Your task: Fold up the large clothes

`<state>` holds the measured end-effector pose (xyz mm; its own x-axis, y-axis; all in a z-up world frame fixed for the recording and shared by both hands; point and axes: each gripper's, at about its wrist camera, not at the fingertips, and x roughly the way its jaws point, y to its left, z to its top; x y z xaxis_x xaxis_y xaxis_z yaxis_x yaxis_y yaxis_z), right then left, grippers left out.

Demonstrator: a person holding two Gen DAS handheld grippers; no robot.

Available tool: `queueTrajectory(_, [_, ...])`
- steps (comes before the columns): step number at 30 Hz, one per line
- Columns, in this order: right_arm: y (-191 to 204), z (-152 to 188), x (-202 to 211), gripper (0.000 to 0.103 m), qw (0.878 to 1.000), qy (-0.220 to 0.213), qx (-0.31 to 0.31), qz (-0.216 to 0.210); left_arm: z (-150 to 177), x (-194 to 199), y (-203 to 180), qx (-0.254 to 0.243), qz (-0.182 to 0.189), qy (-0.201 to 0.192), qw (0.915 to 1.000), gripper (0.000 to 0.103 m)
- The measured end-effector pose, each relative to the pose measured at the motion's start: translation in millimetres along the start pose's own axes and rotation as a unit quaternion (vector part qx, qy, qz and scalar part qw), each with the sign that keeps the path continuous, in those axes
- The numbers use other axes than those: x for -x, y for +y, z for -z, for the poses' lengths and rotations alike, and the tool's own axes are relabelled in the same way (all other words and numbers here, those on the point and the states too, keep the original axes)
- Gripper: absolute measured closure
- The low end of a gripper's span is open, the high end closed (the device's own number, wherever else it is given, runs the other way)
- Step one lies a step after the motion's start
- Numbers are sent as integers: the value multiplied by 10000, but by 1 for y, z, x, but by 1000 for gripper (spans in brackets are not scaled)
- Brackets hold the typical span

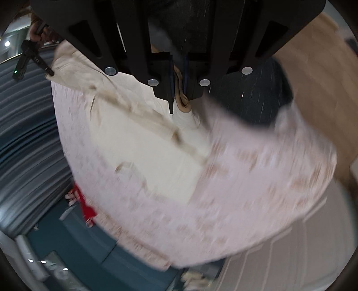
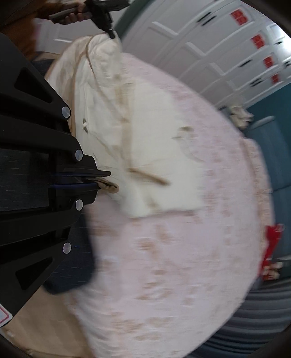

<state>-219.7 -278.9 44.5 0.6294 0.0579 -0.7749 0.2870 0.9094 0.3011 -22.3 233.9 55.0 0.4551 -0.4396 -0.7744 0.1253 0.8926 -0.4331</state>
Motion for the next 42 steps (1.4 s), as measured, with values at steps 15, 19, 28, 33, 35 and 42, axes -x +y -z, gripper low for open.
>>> queueTrajectory(15, [-13, -125, -102, 99, 9882, -1396, -612, 115, -126, -104, -59, -725, -501, -1011, 9910, 97])
queueTrajectory(19, [-16, -141, -134, 99, 9868, -1398, -773, 252, -142, -141, -64, -821, -846, -974, 9882, 97])
queueTrajectory(28, [-18, -165, -195, 99, 9886, -1156, -789, 564, -166, -216, -62, -927, -1451, -624, 9831, 97])
queueTrajectory(33, [-21, -172, -226, 99, 9893, -978, -824, 695, -170, -250, -56, -937, -1668, -373, 9808, 97])
queueTrajectory(35, [-22, -174, -237, 99, 9894, -908, -853, 744, -170, -264, -53, -960, -1759, -281, 9793, 97])
queueTrajectory(42, [-30, -175, -271, 99, 9893, -672, -951, 881, -168, -297, -49, -1068, -1956, -124, 9748, 97])
